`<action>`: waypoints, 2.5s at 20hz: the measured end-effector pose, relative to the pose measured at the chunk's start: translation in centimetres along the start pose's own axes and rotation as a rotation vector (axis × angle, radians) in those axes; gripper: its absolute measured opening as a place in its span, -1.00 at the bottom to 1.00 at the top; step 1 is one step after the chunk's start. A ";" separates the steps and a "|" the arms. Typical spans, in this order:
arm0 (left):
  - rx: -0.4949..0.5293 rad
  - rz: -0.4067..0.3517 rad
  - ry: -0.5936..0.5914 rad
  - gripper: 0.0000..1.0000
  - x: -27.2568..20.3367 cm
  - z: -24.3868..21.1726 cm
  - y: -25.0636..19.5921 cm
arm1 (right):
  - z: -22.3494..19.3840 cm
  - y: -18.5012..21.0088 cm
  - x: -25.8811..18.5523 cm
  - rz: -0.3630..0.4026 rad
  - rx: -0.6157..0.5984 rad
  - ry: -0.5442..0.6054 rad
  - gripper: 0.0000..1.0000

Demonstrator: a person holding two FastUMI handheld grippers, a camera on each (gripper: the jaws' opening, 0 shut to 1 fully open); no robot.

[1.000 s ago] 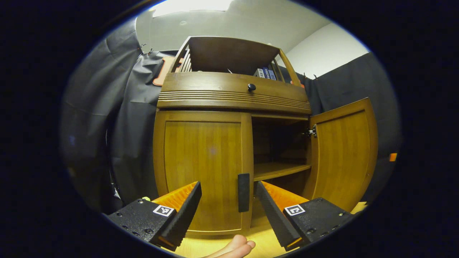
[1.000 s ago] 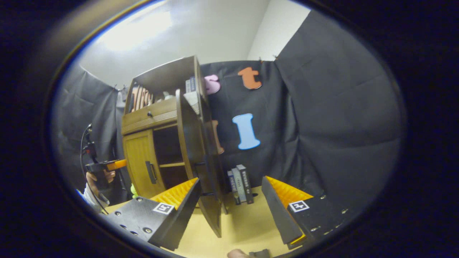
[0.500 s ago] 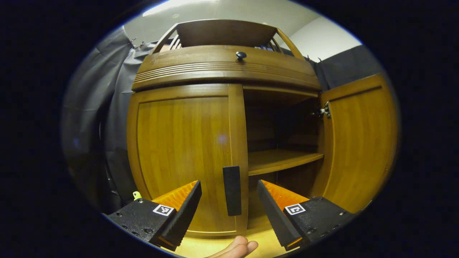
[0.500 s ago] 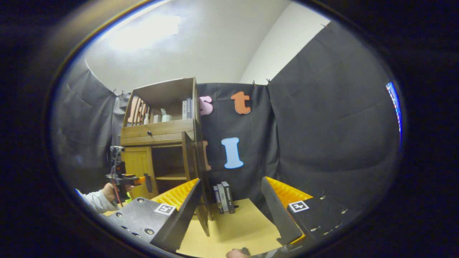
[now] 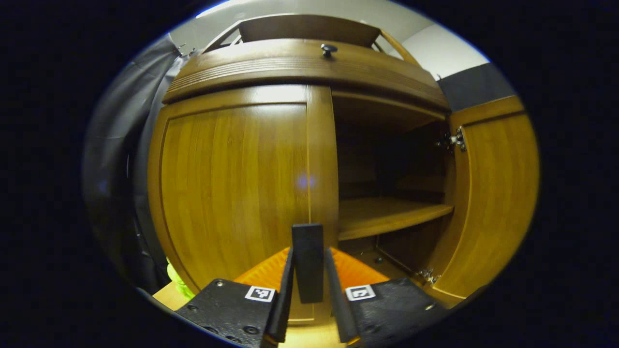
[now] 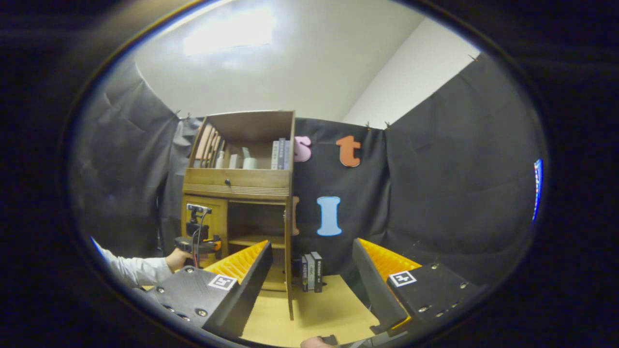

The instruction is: Open the right door of the double-door shoe cabinet with the right hand, and open the left door with the left hand.

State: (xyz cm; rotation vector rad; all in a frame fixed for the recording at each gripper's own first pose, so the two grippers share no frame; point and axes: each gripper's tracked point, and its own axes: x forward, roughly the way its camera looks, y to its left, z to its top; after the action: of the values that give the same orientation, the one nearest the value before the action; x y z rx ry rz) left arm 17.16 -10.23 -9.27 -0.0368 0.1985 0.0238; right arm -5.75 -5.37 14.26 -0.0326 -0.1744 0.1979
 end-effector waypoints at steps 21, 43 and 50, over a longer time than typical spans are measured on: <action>-0.020 -0.112 0.081 -0.37 -1.9 -1.7 0.3 | -0.3 9.2 2.8 0.018 -0.070 0.039 0.95; 0.036 -0.178 0.034 -0.38 -13.0 -1.9 3.7 | -4.3 15.5 5.2 0.067 -0.033 0.085 0.95; 0.052 -0.154 0.033 -0.40 -15.3 -1.9 5.4 | -5.9 17.2 5.9 0.088 -0.032 0.116 1.00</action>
State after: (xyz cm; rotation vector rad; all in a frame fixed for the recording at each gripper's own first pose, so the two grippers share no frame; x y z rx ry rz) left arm 1.66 -5.17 -8.30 -0.0009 0.2283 -0.1350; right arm -2.30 12.58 8.65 -0.0837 -0.0607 0.2801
